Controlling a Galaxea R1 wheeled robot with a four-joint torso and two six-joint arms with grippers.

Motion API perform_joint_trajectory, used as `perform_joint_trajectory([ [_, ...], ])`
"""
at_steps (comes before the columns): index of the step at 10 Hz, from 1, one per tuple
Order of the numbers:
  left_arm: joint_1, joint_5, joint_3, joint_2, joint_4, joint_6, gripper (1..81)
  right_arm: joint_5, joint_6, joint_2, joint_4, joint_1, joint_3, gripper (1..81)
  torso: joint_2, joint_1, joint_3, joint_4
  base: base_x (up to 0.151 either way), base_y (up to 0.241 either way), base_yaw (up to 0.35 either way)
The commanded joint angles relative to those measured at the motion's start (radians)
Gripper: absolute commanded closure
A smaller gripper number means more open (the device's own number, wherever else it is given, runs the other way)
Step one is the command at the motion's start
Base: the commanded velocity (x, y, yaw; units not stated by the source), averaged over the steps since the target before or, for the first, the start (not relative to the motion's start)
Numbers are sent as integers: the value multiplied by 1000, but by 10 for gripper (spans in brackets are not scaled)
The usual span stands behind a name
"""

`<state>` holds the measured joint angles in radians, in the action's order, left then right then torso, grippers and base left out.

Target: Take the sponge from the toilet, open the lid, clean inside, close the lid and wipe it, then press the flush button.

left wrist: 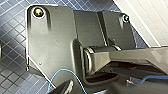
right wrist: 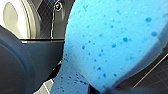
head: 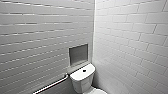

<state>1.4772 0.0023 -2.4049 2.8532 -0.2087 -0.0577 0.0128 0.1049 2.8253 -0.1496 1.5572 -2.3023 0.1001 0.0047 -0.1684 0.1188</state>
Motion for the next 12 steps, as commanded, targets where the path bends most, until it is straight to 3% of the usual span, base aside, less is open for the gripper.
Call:
perform_joint_trajectory([
  [1, -48, 50, 13, -11, 5, -1, 10, 65, 4, -10, -15, -36, 15, 811, 0, 0, 0, 0, 88, 0, 0],
  [12, -48, 44, 15, -7, 6, -1, 10, 64, 4, -14, -19, -30, 5, 811, 0, 0, 0, 0, 88, 0, 0],
])
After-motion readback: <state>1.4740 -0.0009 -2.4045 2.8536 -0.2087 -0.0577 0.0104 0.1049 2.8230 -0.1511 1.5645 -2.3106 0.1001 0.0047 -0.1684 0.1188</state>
